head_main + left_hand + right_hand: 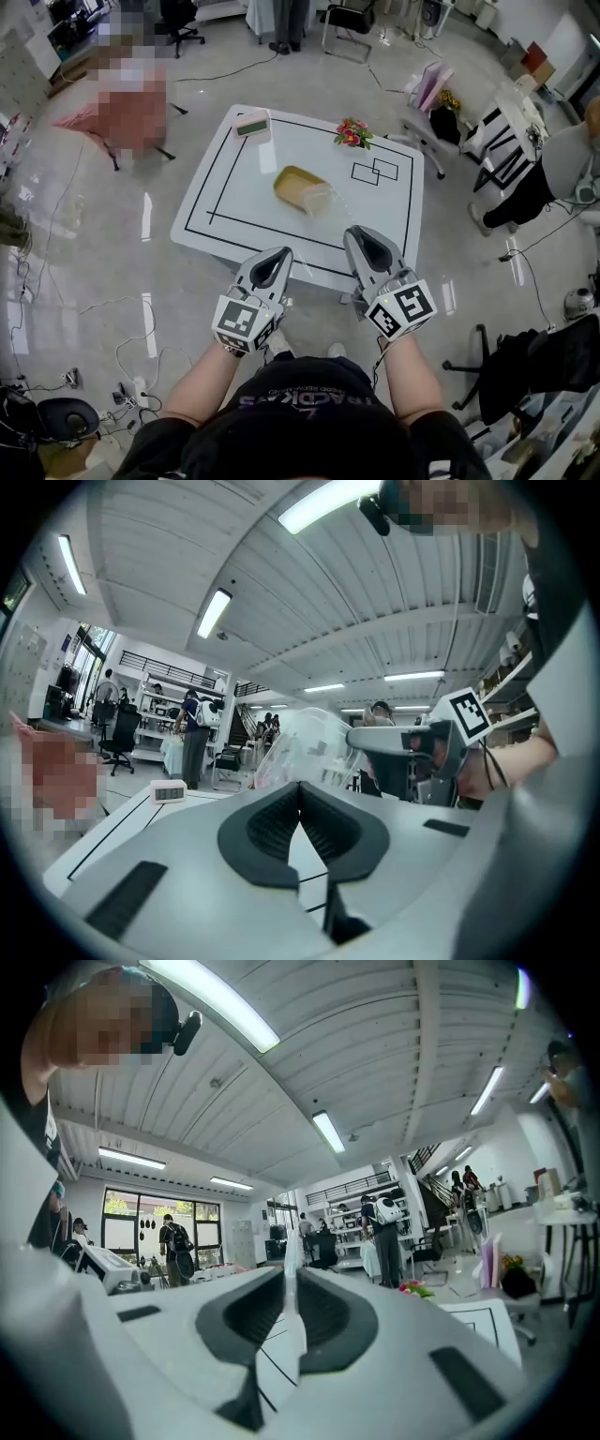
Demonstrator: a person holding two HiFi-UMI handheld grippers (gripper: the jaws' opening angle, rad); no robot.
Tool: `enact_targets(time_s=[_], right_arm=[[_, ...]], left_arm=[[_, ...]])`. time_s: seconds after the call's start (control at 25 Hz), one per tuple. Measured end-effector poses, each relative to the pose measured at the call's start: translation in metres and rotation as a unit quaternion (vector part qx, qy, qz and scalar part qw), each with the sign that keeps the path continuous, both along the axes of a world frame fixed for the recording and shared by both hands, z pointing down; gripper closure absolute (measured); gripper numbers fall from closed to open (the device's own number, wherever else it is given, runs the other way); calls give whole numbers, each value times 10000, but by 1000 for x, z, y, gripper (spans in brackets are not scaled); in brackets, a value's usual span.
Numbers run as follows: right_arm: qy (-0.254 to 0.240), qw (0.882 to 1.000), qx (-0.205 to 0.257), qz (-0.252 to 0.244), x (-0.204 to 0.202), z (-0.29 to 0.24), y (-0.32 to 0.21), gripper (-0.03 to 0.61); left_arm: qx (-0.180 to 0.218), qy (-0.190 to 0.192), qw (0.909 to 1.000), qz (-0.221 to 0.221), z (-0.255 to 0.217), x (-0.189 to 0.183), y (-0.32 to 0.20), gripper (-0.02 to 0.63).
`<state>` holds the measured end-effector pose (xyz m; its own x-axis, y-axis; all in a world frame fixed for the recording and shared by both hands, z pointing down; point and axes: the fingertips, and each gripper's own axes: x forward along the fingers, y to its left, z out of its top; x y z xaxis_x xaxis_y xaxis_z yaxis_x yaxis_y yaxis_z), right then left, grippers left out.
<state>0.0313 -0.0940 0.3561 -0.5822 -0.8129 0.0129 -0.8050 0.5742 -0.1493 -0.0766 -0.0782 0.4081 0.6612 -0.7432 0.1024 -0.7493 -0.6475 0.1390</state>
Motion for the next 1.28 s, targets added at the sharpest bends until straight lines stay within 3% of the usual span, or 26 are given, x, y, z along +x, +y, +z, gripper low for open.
enact_targets(time_s=[0.36,0.8,1.28], right_arm=[[-64,9990,67,-442,56,1,38,538],[-187,9921,55,-1238,75,14,82,538],[-302,9892,85,-1430,90,16,110,538]], left_arm=[[-96,25,9988,-477,-1,63,42,609],[-87,-47,9909,-1344,4,87,103,609],[26,-115,9887,-1494,0,110,134,609]])
